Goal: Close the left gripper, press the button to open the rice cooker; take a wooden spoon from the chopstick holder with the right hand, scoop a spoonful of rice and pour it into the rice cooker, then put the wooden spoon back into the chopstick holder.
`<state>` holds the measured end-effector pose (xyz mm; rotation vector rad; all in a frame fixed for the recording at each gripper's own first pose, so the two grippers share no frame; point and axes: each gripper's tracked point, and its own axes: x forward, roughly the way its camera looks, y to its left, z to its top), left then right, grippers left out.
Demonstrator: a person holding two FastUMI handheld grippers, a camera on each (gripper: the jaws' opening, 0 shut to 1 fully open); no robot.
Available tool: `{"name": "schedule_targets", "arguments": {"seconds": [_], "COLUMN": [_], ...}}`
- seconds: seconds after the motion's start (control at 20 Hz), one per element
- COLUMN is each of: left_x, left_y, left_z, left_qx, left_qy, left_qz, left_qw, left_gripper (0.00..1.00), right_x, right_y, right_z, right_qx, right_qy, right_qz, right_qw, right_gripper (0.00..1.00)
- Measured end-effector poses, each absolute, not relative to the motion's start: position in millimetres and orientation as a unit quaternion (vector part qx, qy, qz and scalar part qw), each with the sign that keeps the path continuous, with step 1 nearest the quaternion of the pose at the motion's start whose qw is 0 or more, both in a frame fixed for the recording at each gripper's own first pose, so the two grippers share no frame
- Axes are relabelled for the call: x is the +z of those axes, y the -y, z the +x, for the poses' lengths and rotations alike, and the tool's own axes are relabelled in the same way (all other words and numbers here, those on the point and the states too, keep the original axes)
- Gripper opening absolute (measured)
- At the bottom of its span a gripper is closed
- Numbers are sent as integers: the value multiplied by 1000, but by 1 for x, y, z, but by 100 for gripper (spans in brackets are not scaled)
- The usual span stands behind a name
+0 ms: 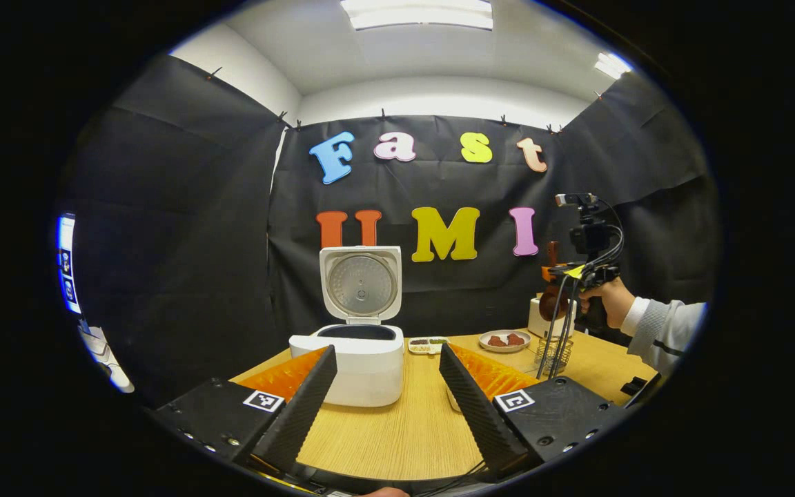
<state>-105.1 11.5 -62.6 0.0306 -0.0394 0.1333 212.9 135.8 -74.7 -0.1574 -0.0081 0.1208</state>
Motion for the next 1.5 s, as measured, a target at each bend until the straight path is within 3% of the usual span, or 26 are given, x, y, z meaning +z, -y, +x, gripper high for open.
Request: {"name": "schedule_targets", "arguments": {"seconds": [0.8, 1.05, 1.15, 1.3, 1.35, 1.4, 1.45, 1.5], "left_x": [-86, -91, -95, -103, -105, -105, -104, -104], "left_y": [18, 24, 15, 12, 13, 13, 12, 11], "left_z": [-64, -51, -48, -42, -40, -39, -38, -38], "left_qx": [80, 73, 84, 89, 87, 88, 90, 91], "left_qy": [22, 25, 19, 9, 6, 6, 8, 9], "left_qz": [27, 25, 23, 18, 21, 25, 27, 28], "left_qw": [996, 997, 996, 996, 996, 996, 996, 995], "left_gripper": [95, 95, 95, 96, 95, 95, 95, 96], "right_x": [-139, -154, -146, -124, -121, -116, -114, -110], "right_y": [-85, -91, -94, -84, -81, -82, -82, -78], "right_z": [220, 226, 221, 214, 209, 203, 195, 187], "right_qx": [44, 77, 90, 68, 58, 54, 46, 36], "right_qy": [14, -7, 9, 47, 54, 57, 59, 61], "right_qz": [20, 61, 71, 79, 76, 72, 70, 67], "right_qw": [999, 995, 993, 993, 994, 994, 995, 995], "right_gripper": [23, 25, 35, 80, 74, 86, 84, 100]}}
